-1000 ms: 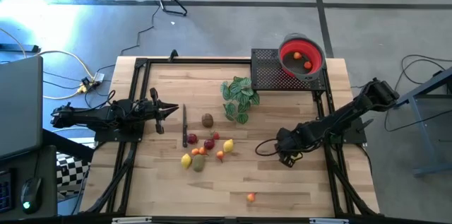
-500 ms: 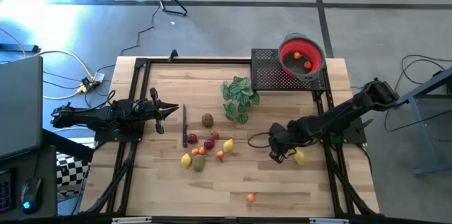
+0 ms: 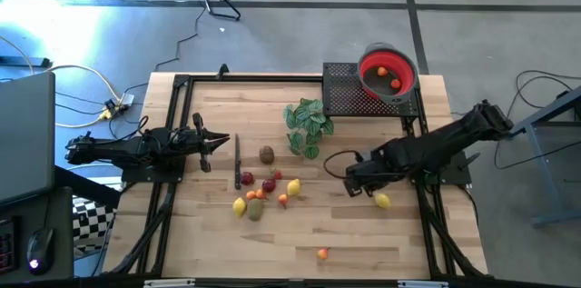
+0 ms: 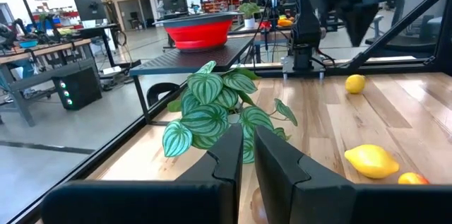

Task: Pick & Place Fruit
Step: Put the lemon into the red colander

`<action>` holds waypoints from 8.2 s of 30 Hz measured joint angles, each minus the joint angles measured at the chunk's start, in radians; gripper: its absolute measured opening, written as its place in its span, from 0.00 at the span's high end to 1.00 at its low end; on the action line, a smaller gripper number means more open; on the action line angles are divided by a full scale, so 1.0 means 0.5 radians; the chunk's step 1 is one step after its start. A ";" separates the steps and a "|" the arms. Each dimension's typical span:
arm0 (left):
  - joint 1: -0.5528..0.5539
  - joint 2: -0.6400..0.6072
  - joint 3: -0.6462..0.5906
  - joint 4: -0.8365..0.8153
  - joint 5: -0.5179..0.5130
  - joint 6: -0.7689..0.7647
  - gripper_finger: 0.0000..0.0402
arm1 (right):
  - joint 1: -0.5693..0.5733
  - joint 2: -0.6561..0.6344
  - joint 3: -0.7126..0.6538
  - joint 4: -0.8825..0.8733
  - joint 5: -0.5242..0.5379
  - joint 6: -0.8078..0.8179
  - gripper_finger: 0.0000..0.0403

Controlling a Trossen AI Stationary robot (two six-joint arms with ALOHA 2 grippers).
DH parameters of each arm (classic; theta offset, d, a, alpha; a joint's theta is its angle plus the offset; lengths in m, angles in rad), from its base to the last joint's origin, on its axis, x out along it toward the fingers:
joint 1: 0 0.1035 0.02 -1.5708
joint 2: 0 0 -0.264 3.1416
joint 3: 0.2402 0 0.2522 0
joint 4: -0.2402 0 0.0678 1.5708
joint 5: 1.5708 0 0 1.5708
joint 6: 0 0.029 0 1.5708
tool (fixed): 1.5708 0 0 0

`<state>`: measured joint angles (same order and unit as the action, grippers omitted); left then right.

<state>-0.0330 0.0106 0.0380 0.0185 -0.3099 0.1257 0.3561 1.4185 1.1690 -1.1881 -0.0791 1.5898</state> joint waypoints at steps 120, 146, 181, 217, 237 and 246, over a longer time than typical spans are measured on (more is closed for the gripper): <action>0.000 0.001 0.004 -0.033 0.008 0.000 0.92 | -0.311 0.835 -0.543 0.379 1.256 1.157 0.36; 0.000 0.001 0.003 -0.039 0.005 0.000 0.92 | -0.339 0.835 -0.542 0.395 1.251 1.179 0.52; 0.000 0.000 0.002 -0.040 -0.001 0.000 0.92 | -0.329 0.835 -0.542 0.444 1.216 1.025 0.51; 0.000 0.000 0.001 -0.040 0.007 0.000 0.92 | -0.329 0.835 -0.543 0.486 1.254 0.962 0.51; 0.000 0.001 0.001 -0.040 0.005 0.000 0.92 | -0.329 0.835 -0.543 0.554 1.251 0.964 0.37; 0.000 0.000 0.001 -0.040 -0.002 0.000 0.92 | -0.329 0.835 -0.543 0.559 1.249 0.964 0.37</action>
<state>-0.0330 0.0108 0.0383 -0.0016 -0.3108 0.1257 0.1917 1.8359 0.8974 -0.9085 0.5454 2.0716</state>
